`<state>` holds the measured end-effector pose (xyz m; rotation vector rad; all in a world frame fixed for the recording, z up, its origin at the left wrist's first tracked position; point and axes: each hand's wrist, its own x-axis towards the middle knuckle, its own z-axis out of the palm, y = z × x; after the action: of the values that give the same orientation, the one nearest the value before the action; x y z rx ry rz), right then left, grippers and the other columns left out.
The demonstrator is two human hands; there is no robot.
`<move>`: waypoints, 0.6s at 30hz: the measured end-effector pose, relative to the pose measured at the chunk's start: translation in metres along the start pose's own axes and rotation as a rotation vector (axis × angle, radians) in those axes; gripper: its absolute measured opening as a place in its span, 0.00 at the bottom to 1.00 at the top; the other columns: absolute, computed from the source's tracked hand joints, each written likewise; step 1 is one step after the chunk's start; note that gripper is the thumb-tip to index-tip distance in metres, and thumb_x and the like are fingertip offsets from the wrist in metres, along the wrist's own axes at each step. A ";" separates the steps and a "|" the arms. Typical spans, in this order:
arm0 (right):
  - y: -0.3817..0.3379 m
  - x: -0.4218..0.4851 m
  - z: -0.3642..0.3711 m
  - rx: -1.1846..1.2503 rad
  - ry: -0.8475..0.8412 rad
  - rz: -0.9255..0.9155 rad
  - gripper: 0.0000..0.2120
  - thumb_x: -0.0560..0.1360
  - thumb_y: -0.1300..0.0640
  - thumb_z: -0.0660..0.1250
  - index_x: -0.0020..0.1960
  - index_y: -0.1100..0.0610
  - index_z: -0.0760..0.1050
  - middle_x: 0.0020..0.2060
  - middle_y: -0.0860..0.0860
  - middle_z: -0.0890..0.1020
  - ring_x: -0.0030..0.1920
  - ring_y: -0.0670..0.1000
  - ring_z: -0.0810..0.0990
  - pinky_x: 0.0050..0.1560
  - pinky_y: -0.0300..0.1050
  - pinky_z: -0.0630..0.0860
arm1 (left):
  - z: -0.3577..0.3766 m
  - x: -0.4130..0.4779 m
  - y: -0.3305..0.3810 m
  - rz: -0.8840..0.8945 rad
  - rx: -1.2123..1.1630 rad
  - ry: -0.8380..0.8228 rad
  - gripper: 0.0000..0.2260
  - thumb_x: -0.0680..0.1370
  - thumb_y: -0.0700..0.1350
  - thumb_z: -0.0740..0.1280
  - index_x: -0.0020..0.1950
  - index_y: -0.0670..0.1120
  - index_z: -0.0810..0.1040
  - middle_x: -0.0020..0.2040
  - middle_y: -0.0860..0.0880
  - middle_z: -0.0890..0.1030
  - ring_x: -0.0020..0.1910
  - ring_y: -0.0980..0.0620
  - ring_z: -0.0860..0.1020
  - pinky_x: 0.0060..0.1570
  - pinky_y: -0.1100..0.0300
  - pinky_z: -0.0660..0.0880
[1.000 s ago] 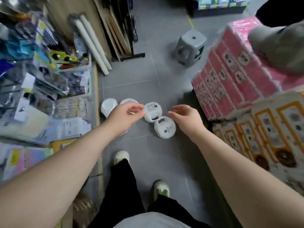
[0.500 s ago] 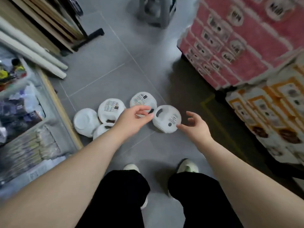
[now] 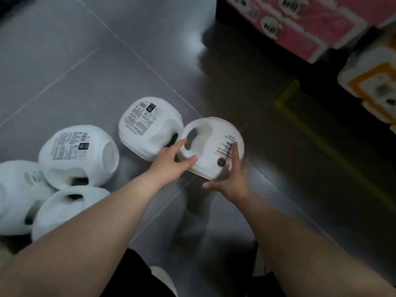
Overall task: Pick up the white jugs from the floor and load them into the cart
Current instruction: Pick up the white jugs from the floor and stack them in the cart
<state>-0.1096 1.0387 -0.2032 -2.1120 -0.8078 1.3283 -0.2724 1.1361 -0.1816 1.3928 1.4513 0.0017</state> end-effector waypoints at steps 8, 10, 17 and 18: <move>0.024 0.021 0.023 0.054 0.135 -0.092 0.67 0.54 0.57 0.85 0.70 0.30 0.37 0.75 0.56 0.45 0.73 0.51 0.60 0.72 0.42 0.63 | 0.033 0.020 -0.028 0.172 -0.005 0.008 0.38 0.61 0.61 0.75 0.70 0.58 0.69 0.77 0.48 0.53 0.76 0.55 0.55 0.71 0.66 0.54; 0.020 0.023 0.019 0.101 0.119 -0.106 0.65 0.55 0.58 0.85 0.71 0.32 0.41 0.74 0.54 0.50 0.69 0.46 0.62 0.71 0.41 0.64 | 0.032 0.017 -0.026 0.224 -0.025 0.021 0.38 0.57 0.64 0.73 0.66 0.61 0.70 0.75 0.48 0.57 0.75 0.54 0.59 0.73 0.61 0.57; -0.029 0.006 -0.026 0.127 0.060 -0.107 0.60 0.51 0.50 0.84 0.76 0.38 0.56 0.70 0.52 0.59 0.69 0.49 0.65 0.69 0.44 0.67 | -0.001 -0.005 0.019 0.195 -0.052 0.059 0.30 0.63 0.52 0.81 0.63 0.61 0.74 0.65 0.50 0.69 0.62 0.56 0.69 0.60 0.66 0.64; -0.044 -0.003 -0.037 0.127 0.050 -0.112 0.59 0.51 0.49 0.82 0.75 0.38 0.57 0.70 0.51 0.60 0.69 0.49 0.65 0.69 0.44 0.67 | -0.010 -0.016 0.033 0.188 -0.062 0.061 0.31 0.62 0.54 0.81 0.63 0.61 0.74 0.65 0.50 0.70 0.61 0.56 0.70 0.60 0.66 0.64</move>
<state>-0.0859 1.0634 -0.1566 -1.9648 -0.7878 1.2301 -0.2590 1.1417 -0.1463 1.4840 1.3538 0.2095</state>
